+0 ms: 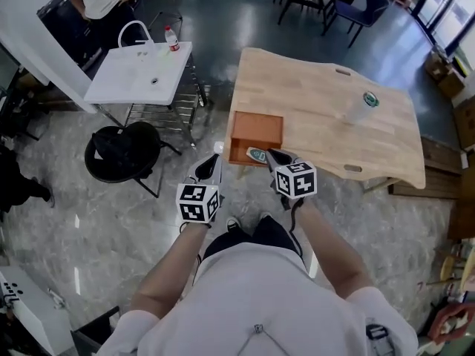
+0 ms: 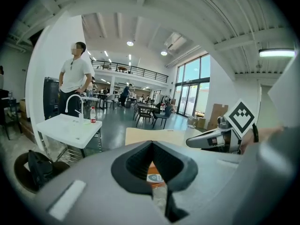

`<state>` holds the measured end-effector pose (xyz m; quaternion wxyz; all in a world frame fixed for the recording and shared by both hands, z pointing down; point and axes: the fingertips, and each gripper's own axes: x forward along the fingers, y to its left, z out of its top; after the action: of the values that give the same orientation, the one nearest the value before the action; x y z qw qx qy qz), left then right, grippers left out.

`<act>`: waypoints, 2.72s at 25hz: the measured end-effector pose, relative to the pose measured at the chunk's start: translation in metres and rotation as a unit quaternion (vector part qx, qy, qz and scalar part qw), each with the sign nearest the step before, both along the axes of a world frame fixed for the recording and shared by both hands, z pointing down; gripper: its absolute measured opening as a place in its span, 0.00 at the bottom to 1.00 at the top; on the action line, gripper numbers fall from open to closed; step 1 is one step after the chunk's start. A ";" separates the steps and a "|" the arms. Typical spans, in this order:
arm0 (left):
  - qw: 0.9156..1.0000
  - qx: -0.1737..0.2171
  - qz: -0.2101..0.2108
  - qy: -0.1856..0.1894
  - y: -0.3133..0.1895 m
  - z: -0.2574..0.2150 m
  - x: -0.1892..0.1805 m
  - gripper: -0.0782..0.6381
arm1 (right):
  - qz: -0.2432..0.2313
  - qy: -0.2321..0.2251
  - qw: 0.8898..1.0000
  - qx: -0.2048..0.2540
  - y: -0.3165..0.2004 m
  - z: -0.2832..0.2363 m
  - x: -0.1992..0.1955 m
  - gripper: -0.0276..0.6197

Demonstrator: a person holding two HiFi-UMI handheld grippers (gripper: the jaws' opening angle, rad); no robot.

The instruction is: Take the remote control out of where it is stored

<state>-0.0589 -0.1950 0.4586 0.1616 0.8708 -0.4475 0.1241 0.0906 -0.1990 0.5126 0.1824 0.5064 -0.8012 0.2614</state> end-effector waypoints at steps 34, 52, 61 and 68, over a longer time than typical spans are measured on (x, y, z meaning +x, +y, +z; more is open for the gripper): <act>0.965 -0.215 -0.143 0.046 -0.078 0.216 -0.035 0.11 | -0.291 0.324 0.860 -0.265 -0.085 0.325 0.002 0.53; 0.962 -0.219 -0.155 0.042 -0.080 0.216 -0.037 0.11 | -0.290 0.333 0.860 -0.256 -0.086 0.327 0.006 0.48; 0.973 -0.196 -0.123 0.026 -0.079 0.187 -0.025 0.11 | -0.235 0.257 0.905 -0.245 -0.090 0.278 0.004 0.48; 0.985 -0.152 -0.082 0.009 -0.086 0.132 -0.001 0.11 | -0.164 0.157 0.951 -0.208 -0.093 0.200 0.013 0.48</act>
<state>-0.0601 -0.2813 0.5909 0.3056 0.7979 -0.4914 0.1687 0.1035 -0.2916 0.7126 0.4475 0.3533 -0.7622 0.3065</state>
